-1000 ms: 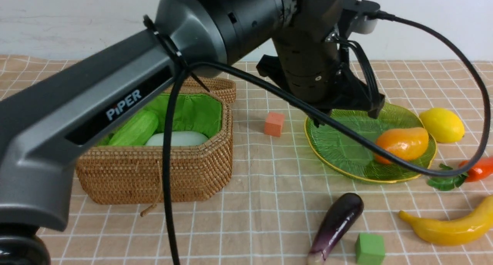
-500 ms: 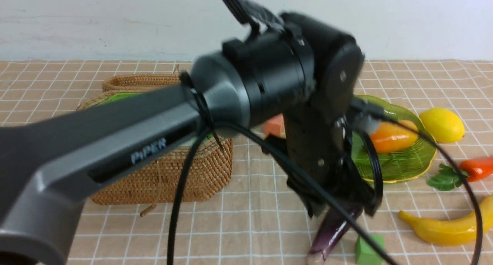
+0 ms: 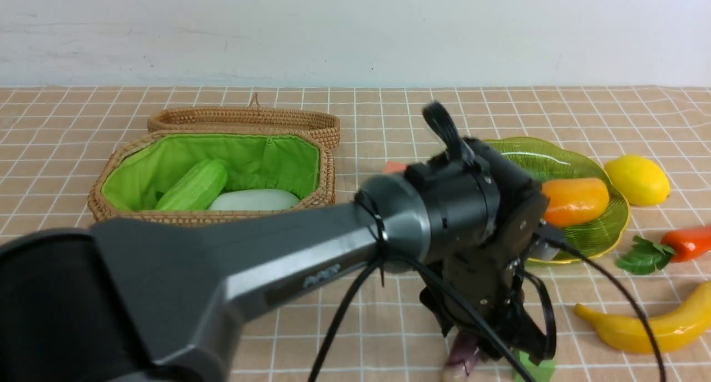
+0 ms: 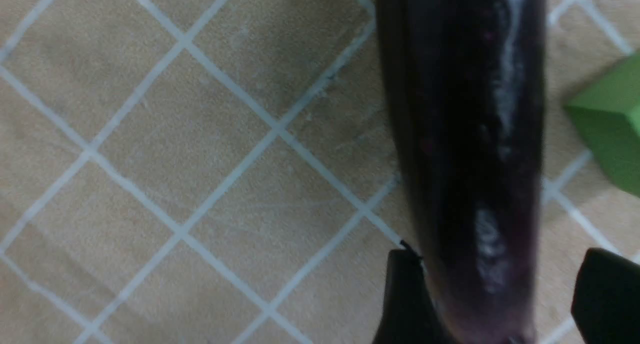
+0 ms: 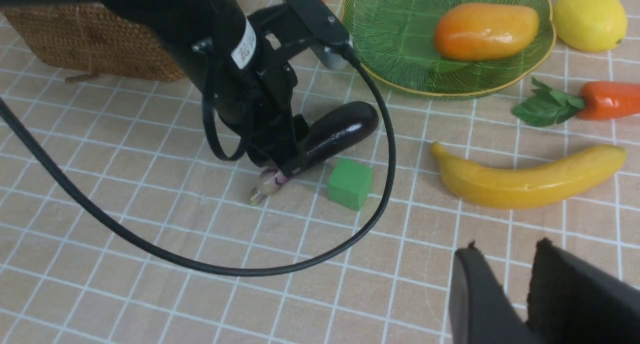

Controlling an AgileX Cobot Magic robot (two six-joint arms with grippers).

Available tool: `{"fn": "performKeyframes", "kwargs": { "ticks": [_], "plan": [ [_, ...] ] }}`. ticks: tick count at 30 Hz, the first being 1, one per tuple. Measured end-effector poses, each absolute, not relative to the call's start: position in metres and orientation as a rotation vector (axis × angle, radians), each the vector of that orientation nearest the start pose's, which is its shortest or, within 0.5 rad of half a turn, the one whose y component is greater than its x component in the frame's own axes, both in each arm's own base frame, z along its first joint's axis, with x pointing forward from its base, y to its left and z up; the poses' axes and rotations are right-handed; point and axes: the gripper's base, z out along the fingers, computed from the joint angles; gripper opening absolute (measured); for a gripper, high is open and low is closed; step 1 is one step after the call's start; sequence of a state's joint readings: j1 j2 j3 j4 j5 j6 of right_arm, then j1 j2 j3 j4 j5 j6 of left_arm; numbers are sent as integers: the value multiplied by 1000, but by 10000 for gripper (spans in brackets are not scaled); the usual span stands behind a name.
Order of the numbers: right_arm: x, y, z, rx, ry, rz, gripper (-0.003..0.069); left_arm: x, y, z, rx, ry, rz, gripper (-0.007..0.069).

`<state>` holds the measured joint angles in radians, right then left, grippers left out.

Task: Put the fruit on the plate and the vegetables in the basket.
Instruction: Use the left arm to grab an eggplant and put it into the left basket

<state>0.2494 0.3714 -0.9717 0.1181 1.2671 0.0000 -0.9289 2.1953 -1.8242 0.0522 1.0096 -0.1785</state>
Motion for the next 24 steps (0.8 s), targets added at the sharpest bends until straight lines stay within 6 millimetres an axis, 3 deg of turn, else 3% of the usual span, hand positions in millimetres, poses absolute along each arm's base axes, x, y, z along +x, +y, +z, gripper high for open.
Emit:
{"fn": "performKeyframes", "kwargs": {
  "ticks": [4,6,9,14,18,19,20,24],
  "plan": [
    [4,11,388,-296,2138,286,182,287,-375,167,1105,2693,-102,460],
    [4,11,388,-296,2138,286,182,289,-375,165,1109,2681,-87,414],
    [4,11,388,-296,2138,286,185,289,-374,165,1127,2672,-41,292],
    [4,11,388,-295,2138,282,190,287,-363,184,1152,2667,62,288],
    [5,12,391,-290,2103,295,192,274,-339,267,1109,2568,25,288],
    [6,12,392,-288,2094,296,192,274,-337,272,1108,2560,26,288],
    [7,13,395,-280,2055,302,192,269,-325,301,1111,2503,31,288],
    [17,16,404,-280,1958,315,192,276,-274,360,1060,2386,95,288]
  ]
}}
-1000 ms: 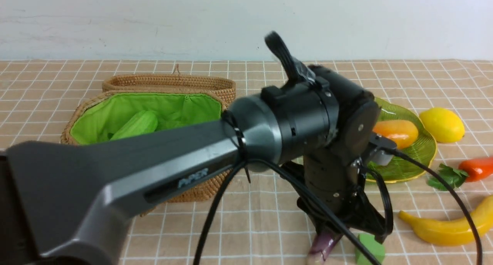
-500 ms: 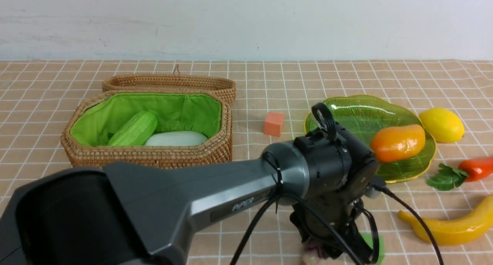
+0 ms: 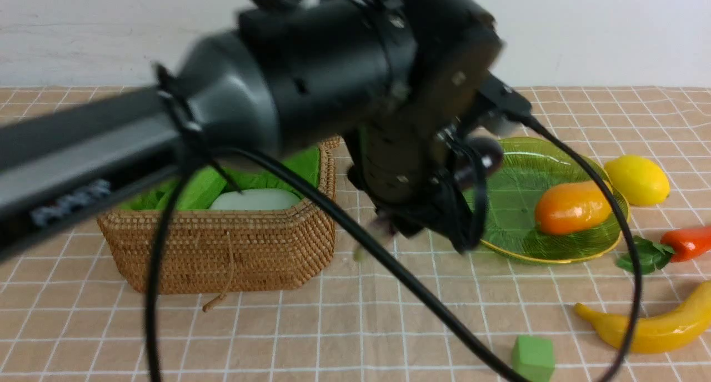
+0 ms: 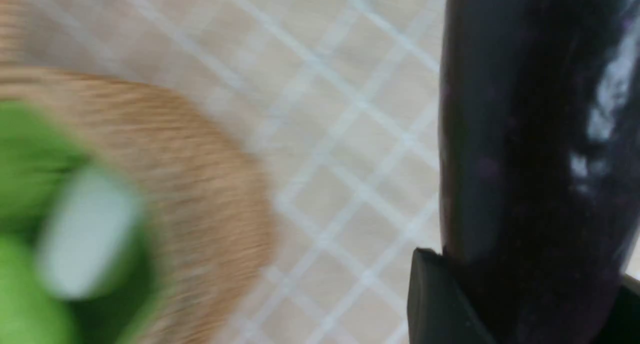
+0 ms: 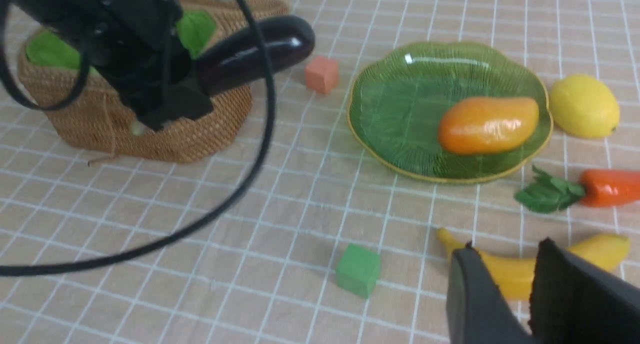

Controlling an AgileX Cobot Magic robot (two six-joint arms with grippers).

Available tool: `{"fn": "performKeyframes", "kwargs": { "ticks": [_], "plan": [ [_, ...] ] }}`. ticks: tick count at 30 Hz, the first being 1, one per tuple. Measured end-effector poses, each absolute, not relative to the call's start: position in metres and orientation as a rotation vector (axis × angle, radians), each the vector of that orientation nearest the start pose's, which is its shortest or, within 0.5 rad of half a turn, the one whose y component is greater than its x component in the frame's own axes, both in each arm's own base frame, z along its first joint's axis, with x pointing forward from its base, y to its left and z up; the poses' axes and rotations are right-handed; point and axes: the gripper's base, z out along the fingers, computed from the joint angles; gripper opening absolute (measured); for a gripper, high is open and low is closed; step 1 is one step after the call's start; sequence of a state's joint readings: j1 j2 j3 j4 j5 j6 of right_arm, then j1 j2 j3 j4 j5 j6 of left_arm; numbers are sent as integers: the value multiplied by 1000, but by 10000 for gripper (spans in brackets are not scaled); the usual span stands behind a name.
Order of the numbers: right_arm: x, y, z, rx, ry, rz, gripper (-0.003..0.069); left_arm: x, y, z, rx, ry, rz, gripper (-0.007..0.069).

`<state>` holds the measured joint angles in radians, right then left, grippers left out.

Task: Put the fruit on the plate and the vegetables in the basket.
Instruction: Use the left arm to grab an eggplant and put it into the left basket, then use the right arm to grab a banana and put it into the right plate

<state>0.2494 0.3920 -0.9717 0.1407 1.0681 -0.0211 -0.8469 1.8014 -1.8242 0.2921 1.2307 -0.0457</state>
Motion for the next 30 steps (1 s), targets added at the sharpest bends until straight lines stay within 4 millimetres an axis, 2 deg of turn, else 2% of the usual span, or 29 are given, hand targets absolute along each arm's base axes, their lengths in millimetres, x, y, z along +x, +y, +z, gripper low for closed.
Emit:
{"fn": "performKeyframes", "kwargs": {
  "ticks": [1,2,3,4,5,6,7,9,10,11,12,13,14,16,19,20,24,25,26,28,30],
  "plan": [
    [19,17,405,-292,1944,319,192,282,-259,370,1027,2377,112,288],
    [20,18,406,-294,1939,324,192,285,-252,373,1016,2373,121,288],
    [22,20,407,-314,1928,331,192,296,-230,382,991,2363,160,288],
    [23,20,407,-321,1926,335,192,300,-223,384,989,2359,173,288],
    [25,24,408,-353,1925,359,192,315,-194,389,1006,2349,241,288],
    [25,25,408,-359,1925,363,192,318,-188,389,1000,2353,251,288],
    [26,27,408,-384,1927,376,192,328,-169,389,1053,2345,300,288],
    [27,28,408,-404,1929,386,192,336,-156,387,1136,2330,331,288],
    [27,30,407,-426,1933,391,192,346,-143,381,1231,2318,357,288],
    [27,30,407,-426,1934,392,192,347,-141,380,1226,2323,359,288],
    [27,30,407,-432,1933,395,192,352,-136,374,1296,2316,364,288],
    [27,31,407,-439,1932,398,193,361,-129,363,1353,2329,343,288],
    [27,31,407,-439,1933,398,193,362,-128,362,1352,2335,344,288],
    [27,31,407,-440,1934,398,196,372,-125,342,1383,2383,278,288],
    [27,31,407,-442,1933,398,197,377,-123,332,1391,2409,263,306],
    [27,31,407,-442,1934,398,199,378,-123,330,1392,2415,261,327],
    [27,31,407,-442,1933,400,200,380,-121,328,1348,2443,284,547],
    [27,31,407,-442,1933,400,200,380,-121,328,1340,2447,284,566],
    [27,31,407,-443,1938,401,200,379,-120,331,1277,2470,278,634],
    [30,32,406,-445,1951,401,200,376,-120,335,1197,2494,261,652],
    [36,34,404,-444,1993,408,200,369,-121,346,1026,2529,201,633]
  ]
}}
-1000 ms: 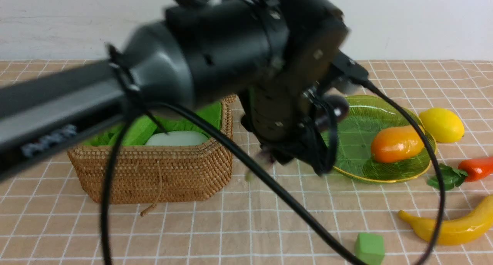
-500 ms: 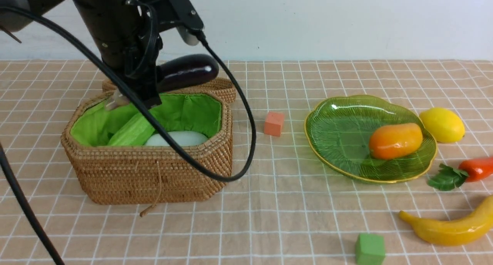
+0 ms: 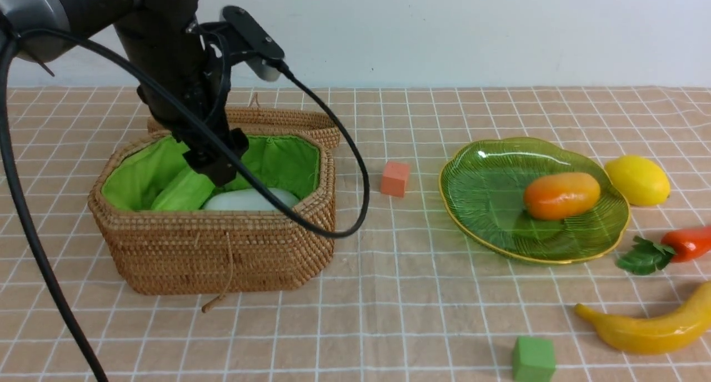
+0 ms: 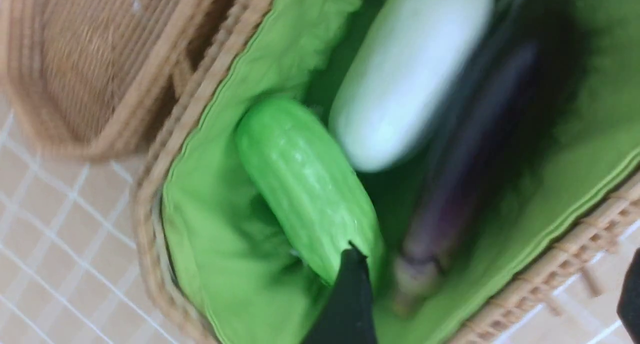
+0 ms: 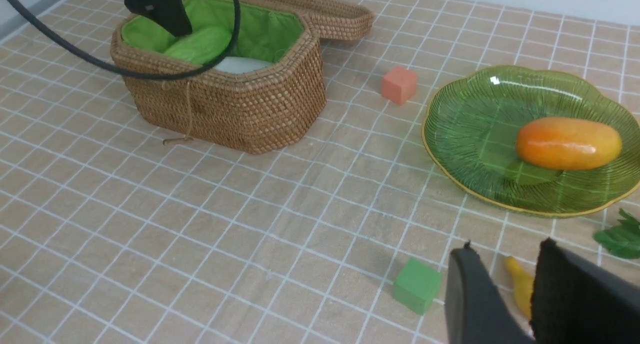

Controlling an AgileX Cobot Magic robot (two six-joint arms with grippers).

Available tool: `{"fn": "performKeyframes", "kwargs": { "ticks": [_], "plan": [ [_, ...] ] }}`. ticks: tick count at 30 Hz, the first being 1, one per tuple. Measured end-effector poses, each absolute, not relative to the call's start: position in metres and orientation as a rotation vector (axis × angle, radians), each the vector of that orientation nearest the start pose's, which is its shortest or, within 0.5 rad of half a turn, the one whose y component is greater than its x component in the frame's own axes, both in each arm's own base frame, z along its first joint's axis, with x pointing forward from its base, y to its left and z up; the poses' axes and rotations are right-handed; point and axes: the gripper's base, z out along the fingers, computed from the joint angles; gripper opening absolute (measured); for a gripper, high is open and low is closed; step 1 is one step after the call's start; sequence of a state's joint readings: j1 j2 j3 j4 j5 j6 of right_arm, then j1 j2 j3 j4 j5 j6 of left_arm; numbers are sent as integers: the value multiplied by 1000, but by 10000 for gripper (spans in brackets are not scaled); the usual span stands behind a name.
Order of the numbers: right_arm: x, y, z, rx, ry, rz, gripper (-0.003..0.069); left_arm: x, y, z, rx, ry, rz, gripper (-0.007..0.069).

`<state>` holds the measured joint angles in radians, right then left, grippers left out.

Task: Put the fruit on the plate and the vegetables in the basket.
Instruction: Use the right arm to grab a banana and put it into the right plate

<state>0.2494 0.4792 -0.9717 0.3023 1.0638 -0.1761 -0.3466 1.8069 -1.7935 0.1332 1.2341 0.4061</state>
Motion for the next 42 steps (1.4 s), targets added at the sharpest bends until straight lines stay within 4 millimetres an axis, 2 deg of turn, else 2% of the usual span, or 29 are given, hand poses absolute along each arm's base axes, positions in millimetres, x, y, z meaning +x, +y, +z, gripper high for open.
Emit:
{"fn": "performKeyframes", "kwargs": {
  "ticks": [3,5,6,7,8,10,11,12,13,14,15,19,21,24,28,30,34,35,36,42],
  "plan": [
    [49,37,400,-434,2067,421,200,353,-127,368,840,2529,127,533],
    [68,42,393,-427,2170,429,200,323,-139,400,700,2480,24,327],
    [83,46,387,-429,2238,430,200,303,-146,418,659,2438,-39,179],
    [88,47,386,-429,2256,430,200,299,-147,421,656,2431,-49,158],
    [100,50,381,-429,2303,426,200,280,-152,433,657,2396,-98,59],
    [119,53,372,-429,2373,406,203,258,-154,444,679,2362,-142,-3],
    [136,55,364,-422,2424,370,204,235,-154,449,692,2343,-184,-13],
    [140,56,361,-419,2441,365,205,229,-153,449,701,2340,-189,-13],
    [162,55,348,-375,2517,300,204,205,-149,446,731,2341,-215,-13],
    [173,52,341,-314,2566,260,204,192,-146,438,752,2359,-224,-13],
    [177,51,337,-299,2583,239,204,189,-145,440,752,2349,-230,-13],
    [217,20,305,69,2735,66,211,137,-121,408,813,2305,-302,-13],
    [228,7,295,191,2761,43,216,124,-114,395,819,2248,-352,-13],
    [250,-21,270,467,2788,73,248,101,-101,359,814,2124,-466,-13],
    [268,-35,245,651,2782,169,307,84,-91,328,785,2021,-568,-13],
    [279,-40,233,710,2761,197,349,77,-86,321,776,1964,-606,-13],
    [297,-46,206,759,2748,200,418,66,-78,323,761,1823,-650,-13],
    [298,-46,204,762,2747,200,421,66,-77,323,759,1813,-652,-13],
    [304,-48,193,782,2745,196,435,64,-76,327,749,1773,-657,-13],
    [314,-50,159,828,2807,184,440,64,-75,330,730,1731,-664,-13]
  ]
}}
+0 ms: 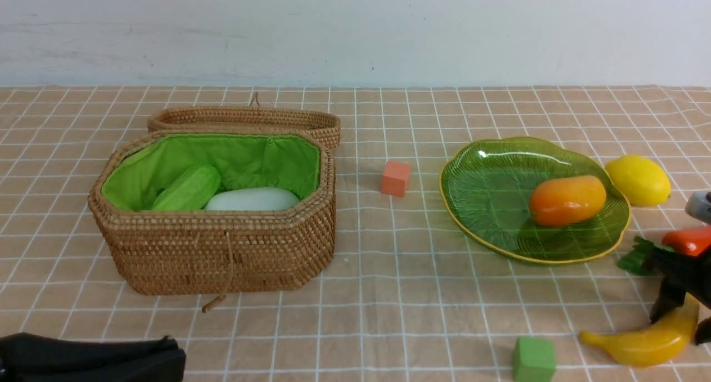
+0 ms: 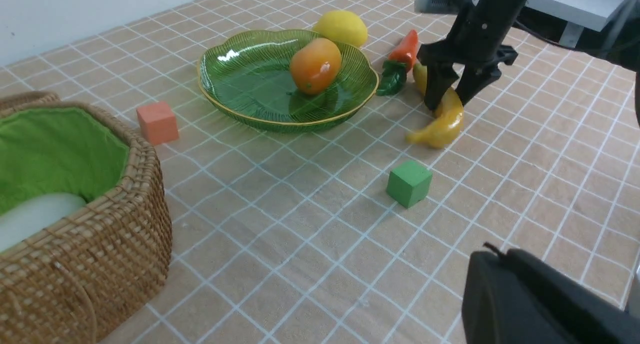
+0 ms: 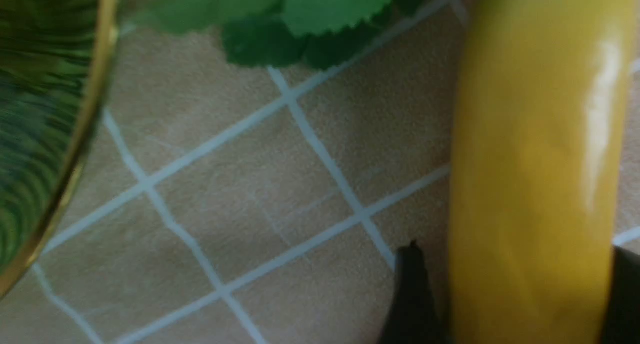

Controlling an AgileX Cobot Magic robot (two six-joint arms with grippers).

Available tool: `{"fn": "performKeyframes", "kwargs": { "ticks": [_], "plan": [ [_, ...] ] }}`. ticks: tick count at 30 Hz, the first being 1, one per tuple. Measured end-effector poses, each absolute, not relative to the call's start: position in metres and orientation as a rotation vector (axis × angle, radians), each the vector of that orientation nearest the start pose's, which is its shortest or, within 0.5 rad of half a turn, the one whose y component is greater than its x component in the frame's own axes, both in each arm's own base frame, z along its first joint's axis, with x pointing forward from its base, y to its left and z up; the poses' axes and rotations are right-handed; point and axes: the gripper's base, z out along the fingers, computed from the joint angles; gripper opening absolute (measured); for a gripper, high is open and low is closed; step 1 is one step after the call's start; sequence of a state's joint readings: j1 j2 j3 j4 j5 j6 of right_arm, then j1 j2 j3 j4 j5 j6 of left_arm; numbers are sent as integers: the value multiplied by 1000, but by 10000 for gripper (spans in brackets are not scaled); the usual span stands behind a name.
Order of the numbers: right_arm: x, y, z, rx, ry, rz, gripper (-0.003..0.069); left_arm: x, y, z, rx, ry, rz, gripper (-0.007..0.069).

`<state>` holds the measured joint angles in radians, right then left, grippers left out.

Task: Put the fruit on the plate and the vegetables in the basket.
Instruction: Use the right arm to grab a banana and put it into the right plate

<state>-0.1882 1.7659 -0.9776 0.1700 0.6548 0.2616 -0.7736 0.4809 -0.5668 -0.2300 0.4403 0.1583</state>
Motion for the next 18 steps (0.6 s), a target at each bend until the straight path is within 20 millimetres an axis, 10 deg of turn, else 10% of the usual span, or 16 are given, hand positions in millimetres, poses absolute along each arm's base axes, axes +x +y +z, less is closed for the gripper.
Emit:
{"fn": "performKeyframes", "kwargs": {
  "ticks": [10,18],
  "plan": [
    [306,-48,169,743,2892,191,313,64,-75,330,732,1731,-662,-13],
    [329,-11,280,460,2583,321,314,65,-75,332,720,1711,-665,-13]
  ]
}}
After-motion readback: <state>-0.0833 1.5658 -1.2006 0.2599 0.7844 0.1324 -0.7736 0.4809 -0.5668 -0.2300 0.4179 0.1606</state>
